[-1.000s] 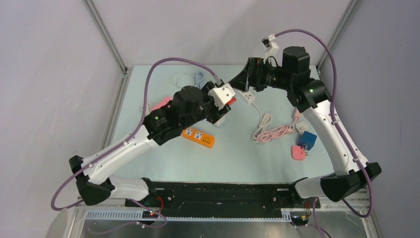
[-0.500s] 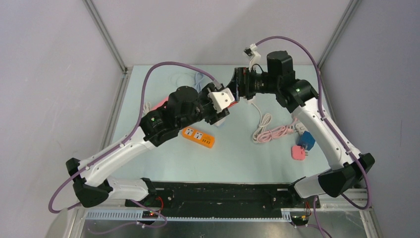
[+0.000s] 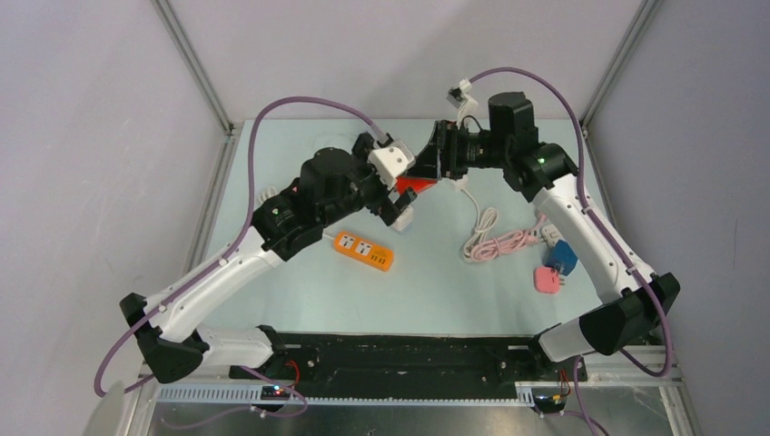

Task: Insert the plug
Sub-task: Pick up the plug from the center of the board, then adjust the socket at the center of the board.

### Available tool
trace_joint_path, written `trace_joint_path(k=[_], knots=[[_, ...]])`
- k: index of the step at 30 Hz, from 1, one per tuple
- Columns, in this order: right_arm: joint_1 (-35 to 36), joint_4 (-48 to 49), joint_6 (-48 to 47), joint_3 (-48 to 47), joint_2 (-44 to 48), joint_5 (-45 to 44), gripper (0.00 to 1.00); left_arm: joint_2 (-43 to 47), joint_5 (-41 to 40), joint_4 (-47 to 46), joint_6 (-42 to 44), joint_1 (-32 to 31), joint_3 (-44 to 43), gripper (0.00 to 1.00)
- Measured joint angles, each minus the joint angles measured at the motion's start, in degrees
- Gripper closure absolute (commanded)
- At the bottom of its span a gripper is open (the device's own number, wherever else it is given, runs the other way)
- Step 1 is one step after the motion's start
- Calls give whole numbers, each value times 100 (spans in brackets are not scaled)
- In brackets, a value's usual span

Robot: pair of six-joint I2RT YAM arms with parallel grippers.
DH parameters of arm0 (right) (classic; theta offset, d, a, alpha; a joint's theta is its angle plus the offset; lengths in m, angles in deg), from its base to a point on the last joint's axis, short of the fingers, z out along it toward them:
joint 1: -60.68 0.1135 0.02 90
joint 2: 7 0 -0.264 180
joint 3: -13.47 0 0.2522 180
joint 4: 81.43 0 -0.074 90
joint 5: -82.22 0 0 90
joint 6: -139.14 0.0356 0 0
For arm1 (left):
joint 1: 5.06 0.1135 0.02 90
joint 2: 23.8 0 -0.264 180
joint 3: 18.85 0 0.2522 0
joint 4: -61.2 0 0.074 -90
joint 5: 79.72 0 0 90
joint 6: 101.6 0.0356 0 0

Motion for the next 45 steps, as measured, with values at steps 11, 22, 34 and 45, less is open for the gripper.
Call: trace_joint_path(k=[11, 22, 34, 45], knots=[[-1325, 1755, 675, 46, -146, 1574, 100, -2, 393, -83, -2465, 1637, 0, 0], [-1211, 5923, 3018, 278, -557, 4006, 100, -1270, 1456, -216, -4531, 2889, 0, 0], [-1399, 9726, 5847, 378, -1178, 4752, 100, -4144, 1211, -57, -5919, 3003, -551, 3], [-1867, 6008, 3180, 527, -809, 3960, 100, -5007, 640, 402, -6422, 2868, -1320, 15]])
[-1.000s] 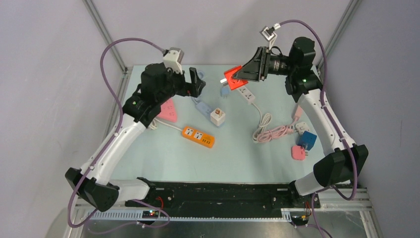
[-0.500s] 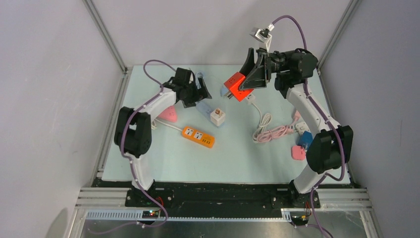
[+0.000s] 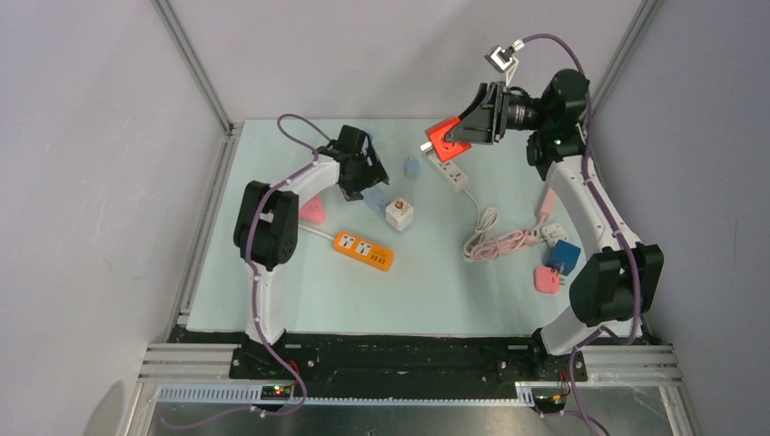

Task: Insert the plug
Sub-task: Adjust the socket at the center of the board.

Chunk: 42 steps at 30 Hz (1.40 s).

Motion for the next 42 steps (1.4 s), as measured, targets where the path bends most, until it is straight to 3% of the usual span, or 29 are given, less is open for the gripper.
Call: trace_joint_path(k=[4, 7, 10, 13, 17, 24, 28, 37, 39, 42], knots=[[-37, -2470, -1967, -522, 136, -778, 100, -151, -133, 284, -22, -20, -236, 19], [-11, -3392, -2820, -527, 330, -1069, 100, -291, -173, 304, -17, -37, -278, 26], [31, -4000, -3394, -529, 417, -1300, 100, -472, -164, 302, 2, -52, -345, 34], [57, -4430, -3762, -529, 426, -1484, 100, -520, -225, 271, 107, -107, -380, 49], [87, -4730, -4050, -529, 428, -1655, 100, -553, -260, 249, 138, -192, -463, 71], [177, -5003, -4524, -518, 529, -1908, 100, -656, -302, 280, 809, -468, -699, 94], [271, -4996, -4743, -411, 741, -1991, 100, -656, -256, 264, 1353, -693, -697, 100], [590, -4666, -4999, 17, 1158, -1687, 100, -339, 260, -37, 2608, -935, -138, 100], [693, -4605, -5139, 114, 1250, -1589, 100, -225, 341, -81, 2830, -955, 35, 96], [874, -4616, -5421, 205, 1360, -1523, 100, -111, 389, -55, 3047, -992, 177, 78]])
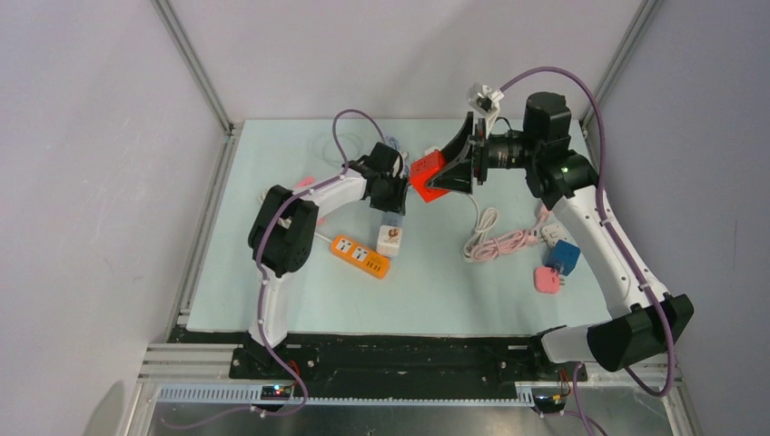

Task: Insert the plug
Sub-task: Adjust the socket at the center of the board.

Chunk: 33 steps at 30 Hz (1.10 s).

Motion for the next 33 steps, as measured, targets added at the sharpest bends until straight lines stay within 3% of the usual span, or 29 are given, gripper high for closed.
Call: trace_joint_path(k=[6, 9, 13, 23, 33], knots=[[343, -326, -752, 4, 66, -295, 100, 26, 70, 127, 144, -20, -22, 47], [476, -931, -1351, -144, -33, -739, 100, 26, 127, 387, 151, -20, -138, 35], [660, -1690, -2035, -468, -286, -1353, 100, 66, 247, 649, 33, 63, -415, 27], [824, -2380, -2684, -531, -1019, -2717, 100, 1281, 341, 623, -782, 946, -282, 22], [1150, -2179, -2855, -1128, -2983, -3851, 100, 2269, 262, 643, -1464, 1631, 925, 24]])
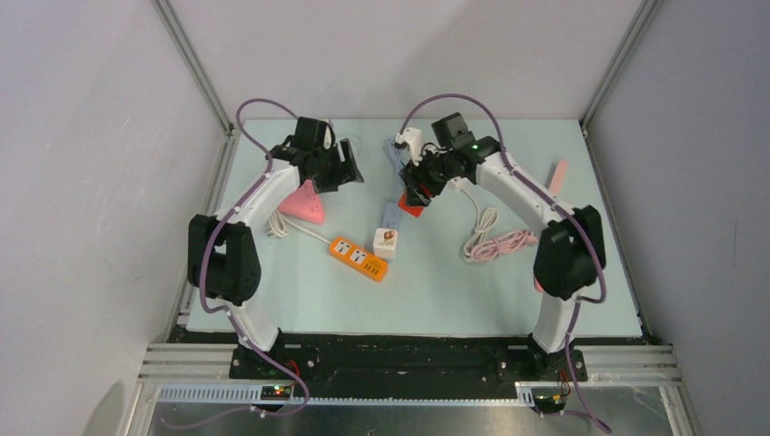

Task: Insert the plug
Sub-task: Adjust the socket at the center of the board.

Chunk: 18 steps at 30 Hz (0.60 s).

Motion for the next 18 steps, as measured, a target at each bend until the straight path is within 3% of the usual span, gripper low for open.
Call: trace_joint_path(k=[6, 12, 15, 18], knots=[[188, -39, -271, -717, -857, -448, 100, 192, 118, 98, -166, 116, 369, 26], [330, -74, -413, -1419, -1545, -573, 100, 302, 411, 98, -251, 109, 369, 35], [402, -87, -426, -1491, -1733, -610, 100, 319, 494, 61, -70, 55, 439, 32], [411, -85, -376, -1491, -1853, -623, 100, 485, 435, -7, 365, -170, 745, 23]])
